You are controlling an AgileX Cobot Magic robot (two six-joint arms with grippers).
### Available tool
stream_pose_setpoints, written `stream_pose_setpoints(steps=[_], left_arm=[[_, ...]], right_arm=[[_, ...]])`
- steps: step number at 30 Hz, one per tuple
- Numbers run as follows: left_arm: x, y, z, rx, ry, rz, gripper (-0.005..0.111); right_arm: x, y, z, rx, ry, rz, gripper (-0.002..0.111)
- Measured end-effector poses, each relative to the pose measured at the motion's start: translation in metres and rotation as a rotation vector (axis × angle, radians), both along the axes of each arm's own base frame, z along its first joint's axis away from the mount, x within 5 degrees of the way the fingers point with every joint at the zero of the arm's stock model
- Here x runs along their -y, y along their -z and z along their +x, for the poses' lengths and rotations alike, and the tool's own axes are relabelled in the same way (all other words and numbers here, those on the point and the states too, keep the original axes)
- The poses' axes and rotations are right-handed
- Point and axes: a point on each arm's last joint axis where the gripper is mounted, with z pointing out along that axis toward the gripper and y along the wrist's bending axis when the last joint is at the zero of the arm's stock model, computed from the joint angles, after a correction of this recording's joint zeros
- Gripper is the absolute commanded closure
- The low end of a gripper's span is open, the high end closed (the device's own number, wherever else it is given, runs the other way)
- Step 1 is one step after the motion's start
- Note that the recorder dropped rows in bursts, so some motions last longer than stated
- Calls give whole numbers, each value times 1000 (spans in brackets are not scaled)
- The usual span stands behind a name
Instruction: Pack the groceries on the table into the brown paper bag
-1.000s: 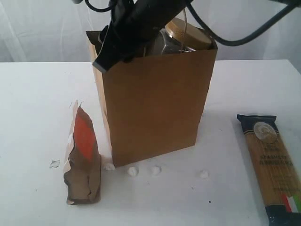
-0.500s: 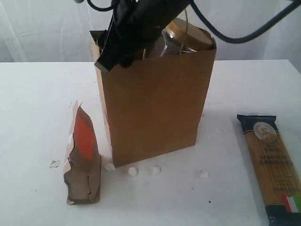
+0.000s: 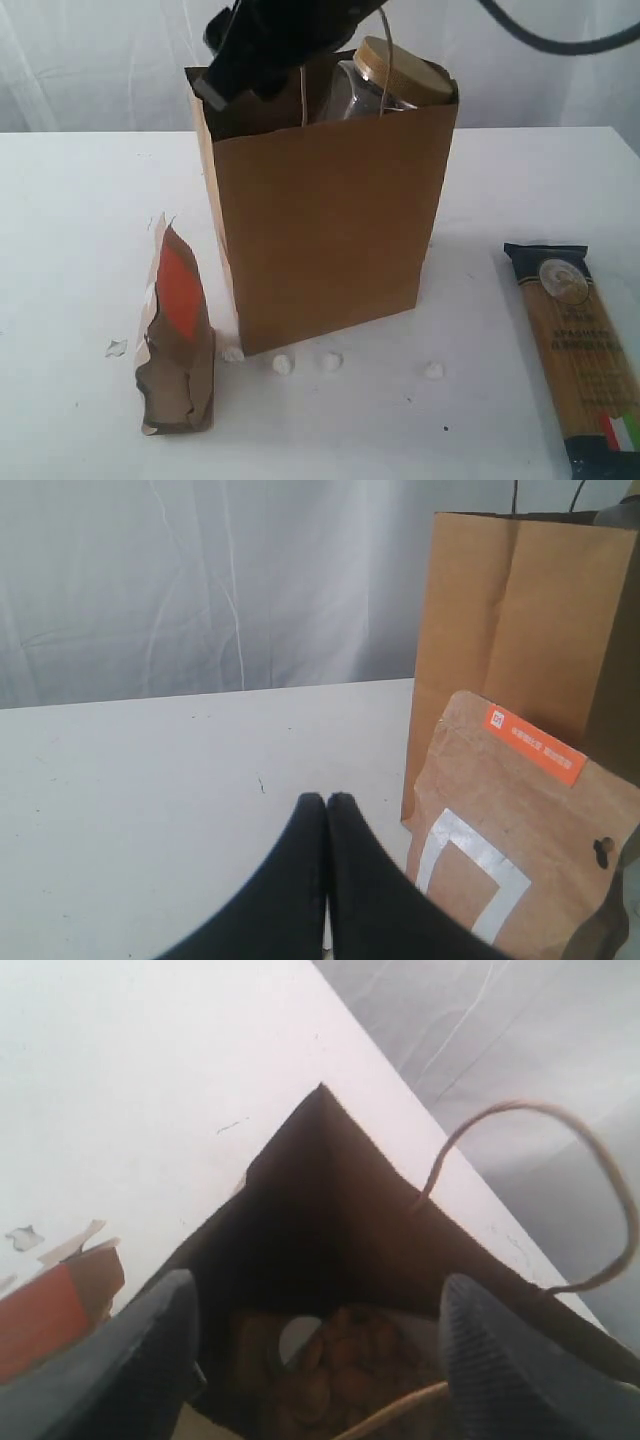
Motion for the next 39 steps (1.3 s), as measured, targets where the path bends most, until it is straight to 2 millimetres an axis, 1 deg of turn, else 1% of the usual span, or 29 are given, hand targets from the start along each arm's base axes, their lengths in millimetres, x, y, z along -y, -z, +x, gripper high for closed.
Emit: stream_pose_setpoints(steps=[2, 8, 13, 20, 25, 26, 28, 29, 30, 33, 34, 35, 36, 37, 38, 39], left_arm=[[0, 0, 0, 0, 0, 0, 107], [0, 0, 0, 0, 0, 0, 107], [0, 0, 0, 0, 0, 0, 107], [0, 0, 0, 0, 0, 0, 107], [0, 0, 0, 0, 0, 0, 107], [0, 0, 0, 0, 0, 0, 107], [0, 0, 0, 0, 0, 0, 107], [0, 0, 0, 0, 0, 0, 107], [0, 0, 0, 0, 0, 0, 107], [0, 0, 0, 0, 0, 0, 107], [0, 0, 0, 0, 0, 0, 107], [0, 0, 0, 0, 0, 0, 107], [0, 0, 0, 0, 0, 0, 107], [0, 0, 0, 0, 0, 0, 107], [0, 0, 0, 0, 0, 0, 107], [0, 0, 0, 0, 0, 0, 107]], right_arm=[[5, -9, -5, 13, 9, 35, 45], [19, -25, -19, 38, 14, 80, 54], [28, -35, -33, 62, -1, 124, 56], [37, -31, -45, 45, -11, 150, 67], [50, -30, -58, 64, -20, 181, 68], [58, -30, -65, 75, -23, 192, 68], [87, -23, -93, 113, -35, 235, 68], [92, -21, -99, 123, -38, 245, 68], [103, -18, -109, 142, -43, 264, 68], [121, -9, -127, 162, -47, 284, 68], [132, -1, -137, 168, -48, 291, 68], [137, 3, -141, 169, -48, 292, 68], [146, 12, -150, 172, -49, 294, 68], [150, 16, -154, 174, -50, 296, 68], [158, 24, -162, 175, -50, 303, 68], [160, 29, -165, 166, -51, 308, 68]])
